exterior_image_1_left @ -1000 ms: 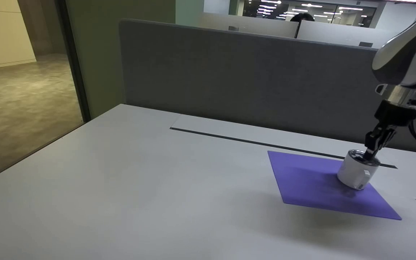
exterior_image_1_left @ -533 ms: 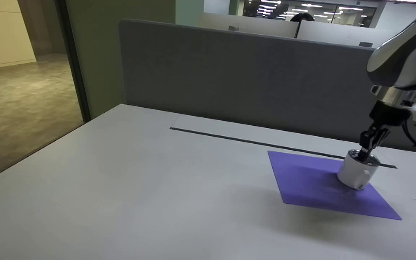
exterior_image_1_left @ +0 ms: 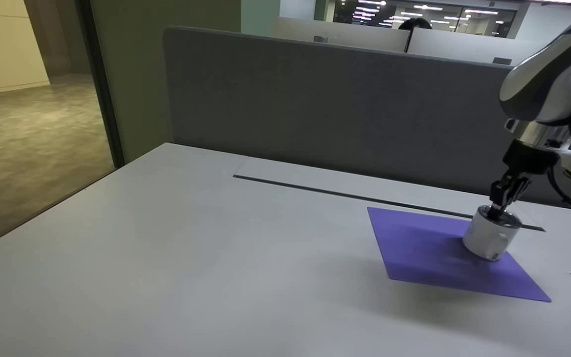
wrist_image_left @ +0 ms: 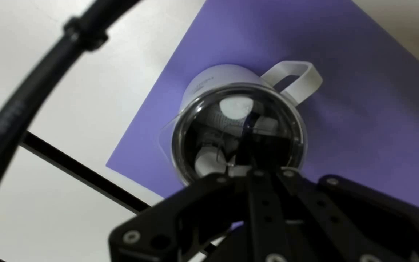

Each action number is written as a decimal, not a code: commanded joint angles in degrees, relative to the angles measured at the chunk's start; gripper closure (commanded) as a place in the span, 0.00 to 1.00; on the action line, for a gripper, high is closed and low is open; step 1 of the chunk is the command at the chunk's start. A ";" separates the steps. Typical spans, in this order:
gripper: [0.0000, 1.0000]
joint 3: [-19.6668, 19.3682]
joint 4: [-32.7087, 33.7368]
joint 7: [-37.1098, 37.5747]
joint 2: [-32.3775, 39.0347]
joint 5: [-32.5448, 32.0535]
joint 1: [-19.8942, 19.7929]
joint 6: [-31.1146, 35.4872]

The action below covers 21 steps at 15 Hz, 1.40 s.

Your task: Remove the silver lid from the top of the white mug

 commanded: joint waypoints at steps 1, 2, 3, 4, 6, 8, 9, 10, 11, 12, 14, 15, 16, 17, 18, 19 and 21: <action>1.00 -0.38 1.79 1.76 1.26 -1.48 0.55 -0.08; 1.00 -0.86 1.68 2.10 1.28 -2.07 0.97 0.14; 1.00 -1.18 1.64 2.31 1.29 -2.51 1.26 0.25; 1.00 -1.45 1.59 2.50 1.27 -3.07 1.52 0.30; 1.00 -1.94 1.54 2.96 1.29 -4.17 1.96 0.51; 1.00 -2.45 1.53 3.39 1.36 -5.28 2.36 0.74; 1.00 -2.80 1.53 3.65 1.42 -6.01 2.59 0.99; 1.00 -3.09 1.57 3.88 1.50 -6.55 2.74 1.18; 1.00 -3.31 1.61 4.17 1.55 -7.12 2.85 1.34; 1.00 -3.47 1.68 4.40 1.63 -7.52 2.92 1.46; 1.00 -3.20 1.96 4.51 1.77 -7.77 2.75 1.31; 1.00 -2.69 2.30 4.35 1.80 -7.31 2.38 0.91; 1.00 -1.95 2.64 4.02 1.65 -6.43 1.78 0.20; 1.00 -1.04 2.89 3.57 0.80 -5.13 0.88 -0.47; 1.00 -0.20 2.78 2.89 -0.86 -3.77 -0.13 -1.19; 1.00 0.03 2.89 2.96 -2.18 -2.95 -0.60 -2.14; 0.75 0.29 3.47 1.77 -5.85 -2.02 -1.51 -8.15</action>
